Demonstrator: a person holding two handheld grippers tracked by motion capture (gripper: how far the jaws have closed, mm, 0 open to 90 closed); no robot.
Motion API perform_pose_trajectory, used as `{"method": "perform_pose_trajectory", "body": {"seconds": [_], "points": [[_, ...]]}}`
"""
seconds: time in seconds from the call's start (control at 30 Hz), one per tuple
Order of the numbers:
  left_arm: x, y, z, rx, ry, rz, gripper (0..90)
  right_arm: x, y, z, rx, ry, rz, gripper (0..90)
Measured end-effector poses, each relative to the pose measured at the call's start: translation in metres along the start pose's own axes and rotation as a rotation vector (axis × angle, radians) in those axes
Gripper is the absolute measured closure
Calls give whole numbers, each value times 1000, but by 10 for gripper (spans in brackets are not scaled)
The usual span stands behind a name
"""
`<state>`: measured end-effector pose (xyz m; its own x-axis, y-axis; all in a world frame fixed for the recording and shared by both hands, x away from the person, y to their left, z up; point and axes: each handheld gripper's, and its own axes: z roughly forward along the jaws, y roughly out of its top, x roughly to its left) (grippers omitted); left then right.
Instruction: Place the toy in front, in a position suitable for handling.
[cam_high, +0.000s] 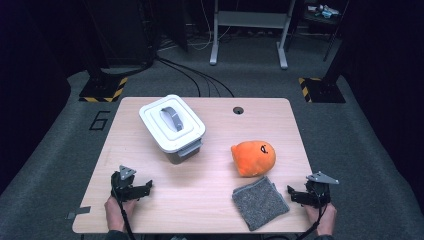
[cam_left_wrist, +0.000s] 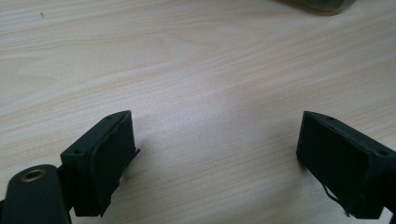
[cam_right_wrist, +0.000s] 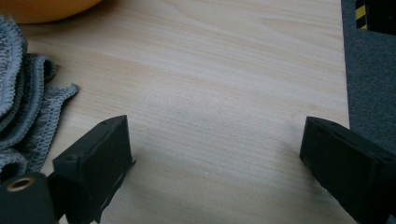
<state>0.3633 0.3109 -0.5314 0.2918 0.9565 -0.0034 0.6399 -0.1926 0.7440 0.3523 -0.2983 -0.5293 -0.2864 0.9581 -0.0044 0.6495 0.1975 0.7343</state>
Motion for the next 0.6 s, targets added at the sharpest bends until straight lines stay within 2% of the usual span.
{"method": "perform_pose_trajectory", "body": {"seconds": [0.17,0.2,0.37,0.6], "points": [[0,0,0,-1,1,0,111,0,0,0,3,3,0,69],[0,0,1,-4,6,2,111,0,0,0,11,3,6,37],[0,1,1,2,2,1,106,0,1,2,18,-1,6,14],[6,7,8,2,1,3,106,1,1,2,22,-8,15,3]]}}
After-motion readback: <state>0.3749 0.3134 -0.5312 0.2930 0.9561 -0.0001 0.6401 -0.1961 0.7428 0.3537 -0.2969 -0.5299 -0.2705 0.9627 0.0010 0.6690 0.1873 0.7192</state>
